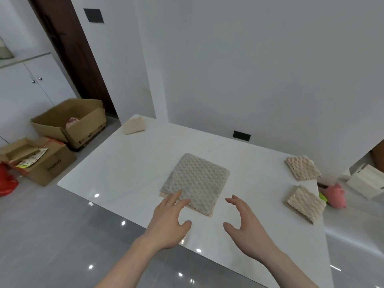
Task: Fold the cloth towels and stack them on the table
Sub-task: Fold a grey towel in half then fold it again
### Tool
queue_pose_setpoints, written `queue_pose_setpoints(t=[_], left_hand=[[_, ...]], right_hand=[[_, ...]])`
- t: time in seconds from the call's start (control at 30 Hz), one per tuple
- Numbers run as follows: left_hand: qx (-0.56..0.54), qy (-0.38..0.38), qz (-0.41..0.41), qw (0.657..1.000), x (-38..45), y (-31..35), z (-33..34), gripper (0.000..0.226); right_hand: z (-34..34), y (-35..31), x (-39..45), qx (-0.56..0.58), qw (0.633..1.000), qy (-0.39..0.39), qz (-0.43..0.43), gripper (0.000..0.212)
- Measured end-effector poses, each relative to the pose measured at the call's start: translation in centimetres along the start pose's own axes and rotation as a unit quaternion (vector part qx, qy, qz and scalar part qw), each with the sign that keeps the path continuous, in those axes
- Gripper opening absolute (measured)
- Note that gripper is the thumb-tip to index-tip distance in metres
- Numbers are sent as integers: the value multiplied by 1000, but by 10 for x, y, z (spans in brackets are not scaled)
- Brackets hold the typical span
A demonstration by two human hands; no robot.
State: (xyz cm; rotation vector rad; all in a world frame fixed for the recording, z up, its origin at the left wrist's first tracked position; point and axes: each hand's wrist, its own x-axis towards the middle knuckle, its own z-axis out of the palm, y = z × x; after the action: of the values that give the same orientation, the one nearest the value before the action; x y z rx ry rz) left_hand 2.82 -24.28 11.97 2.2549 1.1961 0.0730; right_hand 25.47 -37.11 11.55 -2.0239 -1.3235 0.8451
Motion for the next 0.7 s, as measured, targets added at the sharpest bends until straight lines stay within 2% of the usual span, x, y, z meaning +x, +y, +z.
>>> queue_pose_setpoints(t=[0.37,0.7], left_hand=[[22,-9,7,1000,-32,-18,-13,64],[12,-34,37,999,15,-83,-57,63]], right_hand=[[18,-18,-12,20,1000,10,-4,62],[63,-58,33,6,999,50,19,58]])
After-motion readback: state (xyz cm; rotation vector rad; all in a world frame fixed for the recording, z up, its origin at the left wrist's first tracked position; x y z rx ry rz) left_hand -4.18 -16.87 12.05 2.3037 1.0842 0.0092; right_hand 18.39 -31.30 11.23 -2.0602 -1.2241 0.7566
